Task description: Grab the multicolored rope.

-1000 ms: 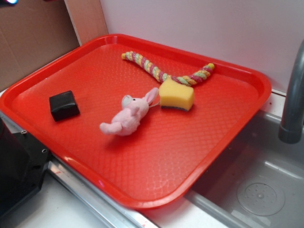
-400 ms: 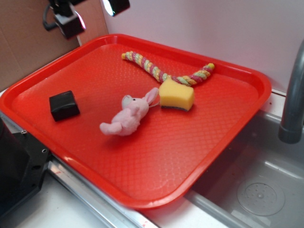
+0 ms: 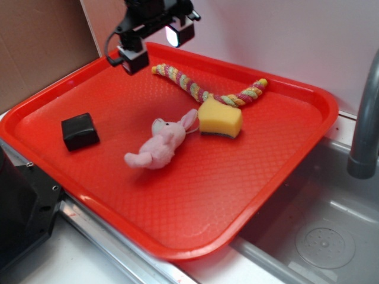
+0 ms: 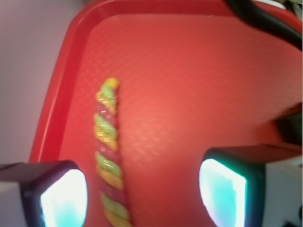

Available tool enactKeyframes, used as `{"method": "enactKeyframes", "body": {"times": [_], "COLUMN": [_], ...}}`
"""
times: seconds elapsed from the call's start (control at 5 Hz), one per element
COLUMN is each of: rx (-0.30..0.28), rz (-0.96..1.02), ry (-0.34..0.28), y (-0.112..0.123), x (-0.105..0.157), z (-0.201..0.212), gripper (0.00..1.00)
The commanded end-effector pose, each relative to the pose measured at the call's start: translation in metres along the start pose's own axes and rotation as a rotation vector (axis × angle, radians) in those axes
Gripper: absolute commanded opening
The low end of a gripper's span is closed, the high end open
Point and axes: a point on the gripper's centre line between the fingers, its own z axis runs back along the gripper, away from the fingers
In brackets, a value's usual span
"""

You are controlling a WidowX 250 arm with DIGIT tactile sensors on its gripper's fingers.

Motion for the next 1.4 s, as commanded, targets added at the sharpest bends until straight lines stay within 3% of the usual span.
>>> {"method": "enactKeyframes", "body": {"times": [0.0, 0.2, 0.4, 0.6, 1.0, 1.2], "rx": [0.049, 0.114, 0.142, 0.154, 0.155, 0.120], "rz": [-0.032, -0.038, -0.045, -0.056, -0.040, -0.082], "ry": [0.039, 0.040, 0.024, -0.010, -0.013, -0.019], "y": [-0.021, -0.024, -0.029, -0.030, -0.028, -0.028], "x": [0.010, 0.011, 0.011, 0.009, 0.011, 0.014], "z": [-0.015, -0.029, -0.038, -0.043, -0.046, -0.034], "gripper": [1.00, 1.00, 1.00, 0.00, 0.00, 0.00]}}
